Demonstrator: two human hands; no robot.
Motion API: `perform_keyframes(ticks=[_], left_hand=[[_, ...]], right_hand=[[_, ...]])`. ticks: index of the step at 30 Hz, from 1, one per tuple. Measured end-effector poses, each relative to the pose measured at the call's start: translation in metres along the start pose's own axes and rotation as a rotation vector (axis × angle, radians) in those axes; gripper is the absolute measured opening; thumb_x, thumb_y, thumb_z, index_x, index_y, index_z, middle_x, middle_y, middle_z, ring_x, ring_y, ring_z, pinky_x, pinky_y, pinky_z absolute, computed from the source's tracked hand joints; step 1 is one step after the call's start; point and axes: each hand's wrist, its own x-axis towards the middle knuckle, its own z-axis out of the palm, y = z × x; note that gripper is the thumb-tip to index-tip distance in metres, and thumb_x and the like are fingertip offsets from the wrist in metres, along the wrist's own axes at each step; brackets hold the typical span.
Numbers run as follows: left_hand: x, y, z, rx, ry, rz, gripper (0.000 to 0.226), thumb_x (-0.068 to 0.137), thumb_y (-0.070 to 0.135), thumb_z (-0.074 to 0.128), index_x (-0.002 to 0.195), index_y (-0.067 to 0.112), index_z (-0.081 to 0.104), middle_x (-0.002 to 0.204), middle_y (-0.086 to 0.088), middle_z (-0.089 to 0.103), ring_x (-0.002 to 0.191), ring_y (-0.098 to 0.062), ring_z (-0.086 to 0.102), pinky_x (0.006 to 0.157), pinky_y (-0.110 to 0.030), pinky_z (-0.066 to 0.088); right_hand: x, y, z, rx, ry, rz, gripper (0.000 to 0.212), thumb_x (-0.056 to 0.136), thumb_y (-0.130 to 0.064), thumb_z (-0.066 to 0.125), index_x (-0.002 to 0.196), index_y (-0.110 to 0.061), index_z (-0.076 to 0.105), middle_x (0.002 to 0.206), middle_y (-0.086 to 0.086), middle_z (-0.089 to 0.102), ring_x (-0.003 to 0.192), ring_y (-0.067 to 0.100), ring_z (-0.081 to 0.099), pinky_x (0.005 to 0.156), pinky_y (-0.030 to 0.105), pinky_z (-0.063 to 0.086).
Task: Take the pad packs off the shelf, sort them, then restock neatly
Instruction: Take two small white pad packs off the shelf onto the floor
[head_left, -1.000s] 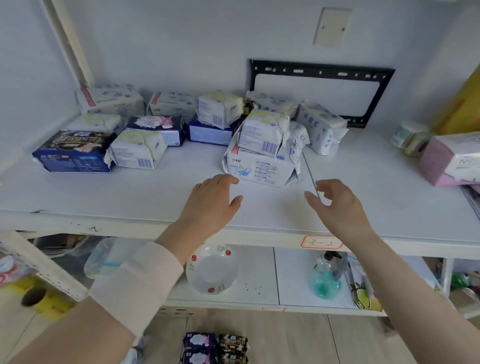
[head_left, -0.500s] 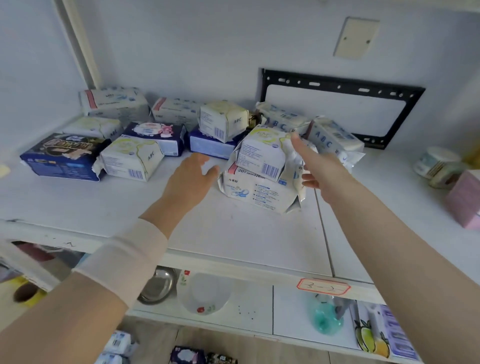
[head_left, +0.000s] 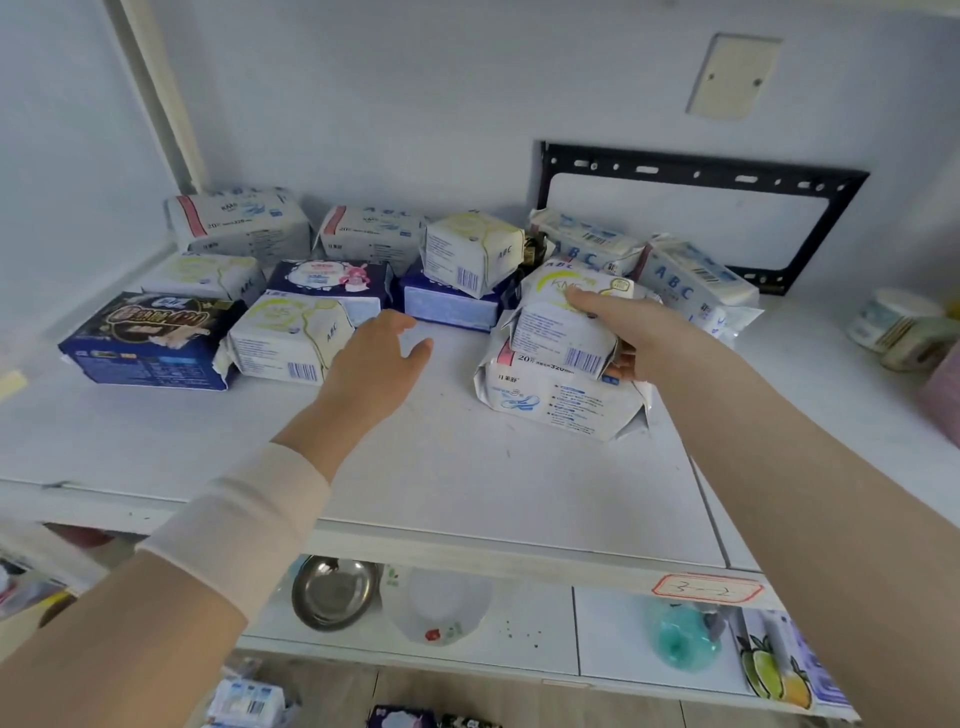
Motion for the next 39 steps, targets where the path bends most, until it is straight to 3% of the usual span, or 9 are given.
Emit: perform_keyframes(ticks=[3, 6, 9, 12, 14, 18, 25, 32, 39], left_hand=[[0.003, -0.001, 0.0, 0.003, 0.0, 0.013, 0.041, 0.094, 0.033, 0.048, 0.13, 0.015, 0.045, 0.135, -0.004, 0.049, 0.122, -0.022, 0.047, 0.102, -0.038, 0.037], [0.006, -0.004, -0.007, 0.011, 0.015, 0.01, 0.042, 0.093, 0.032, 0.049, 0.131, 0.014, 0.045, 0.134, -0.005, 0.049, 0.121, -0.024, 0.048, 0.101, -0.039, 0.038], [0.012, -0.015, -0.021, 0.047, 0.087, -0.024, 0.044, 0.091, 0.032, 0.052, 0.131, 0.013, 0.045, 0.133, -0.01, 0.049, 0.123, -0.028, 0.045, 0.101, -0.04, 0.036], [0.022, -0.037, -0.041, 0.065, 0.148, -0.098, 0.047, 0.09, 0.031, 0.054, 0.132, 0.011, 0.043, 0.134, -0.013, 0.048, 0.124, -0.03, 0.044, 0.101, -0.041, 0.036], [0.03, -0.053, -0.052, 0.123, 0.155, -0.165, 0.05, 0.091, 0.034, 0.053, 0.133, 0.011, 0.041, 0.135, -0.015, 0.046, 0.123, -0.033, 0.044, 0.102, -0.043, 0.037], [0.044, -0.079, -0.062, 0.237, 0.114, -0.263, 0.058, 0.09, 0.04, 0.051, 0.137, 0.009, 0.036, 0.138, -0.019, 0.042, 0.125, -0.036, 0.041, 0.103, -0.046, 0.036], [0.06, -0.093, -0.057, 0.38, 0.014, -0.329, 0.084, 0.08, 0.056, 0.058, 0.138, 0.004, 0.027, 0.141, -0.023, 0.035, 0.132, -0.039, 0.027, 0.107, -0.044, 0.023], [0.07, -0.097, -0.061, 0.365, -0.051, -0.32, 0.105, 0.07, 0.062, 0.066, 0.141, 0.0, 0.019, 0.145, -0.02, 0.031, 0.134, -0.036, 0.026, 0.107, -0.044, 0.025], [0.065, -0.076, -0.064, 0.435, -0.08, -0.323, 0.117, 0.059, 0.063, 0.074, 0.14, 0.001, 0.018, 0.142, -0.021, 0.021, 0.134, -0.037, 0.015, 0.109, -0.041, 0.019]], right_hand=[[-0.006, -0.003, 0.002, 0.028, 0.019, 0.012, 0.028, 0.075, -0.036, 0.075, 0.089, -0.016, 0.06, 0.085, 0.0, 0.063, 0.059, 0.009, 0.058, 0.043, 0.018, 0.048], [-0.007, -0.002, 0.004, 0.074, 0.071, -0.015, 0.078, 0.045, -0.05, 0.084, 0.111, -0.016, 0.06, 0.119, 0.006, 0.058, 0.077, 0.016, 0.066, 0.054, 0.026, 0.054], [-0.006, 0.001, 0.006, 0.087, 0.071, -0.035, 0.104, 0.021, -0.055, 0.083, 0.115, -0.017, 0.058, 0.122, 0.007, 0.058, 0.09, 0.02, 0.067, 0.066, 0.034, 0.057], [-0.021, -0.004, 0.018, 0.145, 0.028, -0.06, 0.069, 0.057, -0.042, 0.085, 0.114, -0.013, 0.059, 0.111, 0.008, 0.067, 0.095, 0.021, 0.067, 0.081, 0.038, 0.056], [-0.025, -0.005, 0.027, 0.137, -0.016, -0.074, 0.056, 0.067, -0.037, 0.08, 0.113, -0.012, 0.062, 0.106, 0.007, 0.07, 0.089, 0.019, 0.067, 0.079, 0.034, 0.056], [-0.038, -0.008, 0.054, 0.088, -0.12, -0.106, 0.049, 0.073, -0.036, 0.076, 0.113, -0.011, 0.063, 0.102, 0.004, 0.07, 0.076, 0.013, 0.064, 0.062, 0.023, 0.052], [-0.049, -0.001, 0.091, 0.034, -0.174, -0.106, 0.049, 0.073, -0.034, 0.076, 0.105, 0.002, 0.064, 0.114, 0.02, 0.063, 0.08, 0.02, 0.052, 0.074, 0.032, 0.041], [-0.048, 0.005, 0.099, 0.052, -0.179, -0.087, 0.014, 0.078, -0.028, 0.072, 0.081, -0.017, 0.063, 0.076, -0.005, 0.067, 0.056, 0.003, 0.061, 0.06, 0.017, 0.048], [-0.051, 0.009, 0.101, 0.05, -0.17, -0.065, 0.029, 0.077, -0.03, 0.073, 0.1, -0.014, 0.067, 0.086, -0.003, 0.071, 0.061, 0.003, 0.063, 0.051, 0.012, 0.049]])
